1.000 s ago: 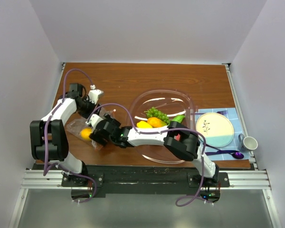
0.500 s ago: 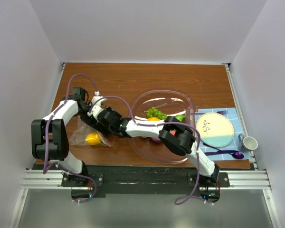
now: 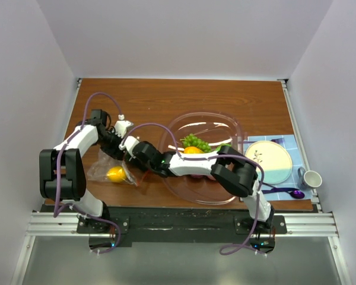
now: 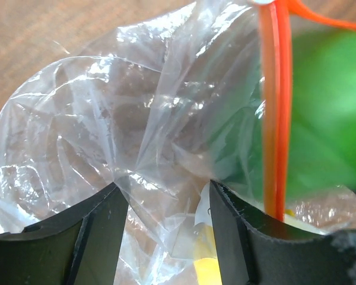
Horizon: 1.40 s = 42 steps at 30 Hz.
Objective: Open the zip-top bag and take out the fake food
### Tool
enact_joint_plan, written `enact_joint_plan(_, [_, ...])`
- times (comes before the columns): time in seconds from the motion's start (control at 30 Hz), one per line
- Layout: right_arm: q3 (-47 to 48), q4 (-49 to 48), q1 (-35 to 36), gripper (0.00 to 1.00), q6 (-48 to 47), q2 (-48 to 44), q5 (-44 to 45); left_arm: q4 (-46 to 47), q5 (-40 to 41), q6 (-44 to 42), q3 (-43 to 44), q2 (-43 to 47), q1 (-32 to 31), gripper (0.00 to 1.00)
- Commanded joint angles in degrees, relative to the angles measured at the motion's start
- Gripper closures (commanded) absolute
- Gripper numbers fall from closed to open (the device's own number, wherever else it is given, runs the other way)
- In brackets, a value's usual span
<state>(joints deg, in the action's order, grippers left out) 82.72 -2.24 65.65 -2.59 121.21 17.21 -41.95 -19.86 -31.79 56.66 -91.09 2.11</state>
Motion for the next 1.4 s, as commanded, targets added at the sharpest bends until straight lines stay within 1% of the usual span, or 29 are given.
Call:
enact_joint_plan(0.0, [-2.91,-2.51,0.97,1.00,1.62,-8.43,-2.97,4.42,1.40,1.90,0.02,-1.19,0.44,0.40])
enact_joint_plan(0.17, [-9.05,-2.94,1.24,1.00,2.15,-18.71,-2.36,5.74,2.10,2.79,0.55,-2.86,2.19,0.40])
enact_joint_plan(0.23, [-11.68,-2.95,1.24,1.00,3.99,-21.79,-1.40,5.83,2.19,2.96,0.99,-3.39,2.46,0.40])
enact_joint_plan(0.27, [-12.40,-2.77,1.24,1.00,4.08,-24.85,0.26,5.74,2.10,3.05,1.17,-3.48,2.64,0.40])
enact_joint_plan(0.4, [-15.13,-3.21,1.06,1.00,5.05,-29.97,2.55,5.22,1.58,3.75,2.65,-3.22,2.64,0.40])
enact_joint_plan(0.47, [-14.87,-3.21,0.97,0.97,5.75,-30.42,3.70,4.43,0.53,4.45,3.80,-3.04,2.72,0.40])
enact_joint_plan(0.5, [-14.34,-2.77,0.89,0.93,5.75,-30.24,6.23,3.21,0.00,4.72,5.11,-2.78,2.72,0.39])
enact_joint_plan(0.53, [-13.12,-1.38,0.89,0.91,6.10,-29.89,8.34,2.32,-1.40,4.89,5.91,-2.26,2.64,0.35])
enact_joint_plan(0.6, [-11.62,1.17,0.89,0.93,7.07,-28.84,15.10,-0.91,-2.90,5.25,8.54,-1.20,2.64,0.30])
enact_joint_plan(0.63, [-10.74,3.62,0.97,0.95,7.51,-28.40,22.53,-2.24,-4.47,5.25,9.42,0.54,2.72,0.19])
enact_joint_plan(0.67, [-10.47,4.95,0.89,0.98,7.60,-28.31,25.82,-3.65,-5.10,4.81,10.39,1.61,2.72,0.08])
enact_joint_plan(0.7, [-10.04,6.36,0.71,0.98,8.64,-27.96,28.81,-6.18,-5.10,4.72,12.14,2.57,2.64,0.00])
enact_joint_plan(0.73, [-10.03,9.68,0.54,0.98,9.26,-28.04,33.89,-7.34,-4.23,4.81,13.20,4.58,2.72,0.00])
enact_joint_plan(0.83, [-11.34,14.61,-0.43,0.97,12.68,-29.35,39.38,-11.74,-4.23,3.14,15.75,9.24,4.30,0.00])
enact_joint_plan(0.9, [-12.75,15.77,-1.40,0.87,14.36,-30.59,40.97,-13.67,-4.84,1.21,15.50,11.28,6.06,0.00])
enact_joint_plan(0.93, [-13.54,17.08,-1.75,0.81,14.89,-31.20,41.06,-14.46,-5.36,0.25,15.06,12.50,8.15,0.00])
enact_joint_plan(0.97, [-13.55,18.40,-2.36,0.63,15.50,-31.21,40.89,-16.12,-5.37,-2.02,13.49,12.86,9.22,0.00])
enact_joint_plan(1.03, [-13.11,21.13,-2.80,0.43,16.30,-30.86,40.80,-17.63,-5.02,-4.84,11.11,13.39,12.37,0.00])
enact_joint_plan(1.07, [-12.85,21.75,-2.89,0.16,16.47,-30.86,40.36,-18.07,-4.76,-7.56,7.88,13.48,13.35,0.00])
enact_joint_plan(1.1, [-12.15,22.10,-2.89,0.05,16.13,-30.86,39.66,-18.16,-4.32,-9.06,6.11,13.83,14.14,0.00])
enact_joint_plan(1.13, [-11.62,22.28,-2.89,0.01,15.86,-30.94,38.61,-17.99,-3.09,-10.38,4.26,14.53,15.11,0.00])
enact_joint_plan(1.17, [-11.09,22.19,-2.89,0.01,15.51,-31.12,37.90,-16.86,-2.13,-12.57,0.59,14.97,15.38,0.00])
enact_joint_plan(1.23, [-8.98,22.11,-2.81,0.01,14.63,-31.29,34.83,-14.66,1.55,-13.91,-2.77,16.90,15.56,0.00])
enact_joint_plan(1.27, [-8.37,22.10,-2.81,0.01,14.46,-31.56,33.43,-12.12,2.79,-14.35,-5.31,17.43,15.64,0.00])
enact_joint_plan(1.37, [-6.00,20.96,-2.02,0.01,13.93,-31.12,27.01,-11.31,3.95,-14.88,-7.00,17.44,15.73,0.00])
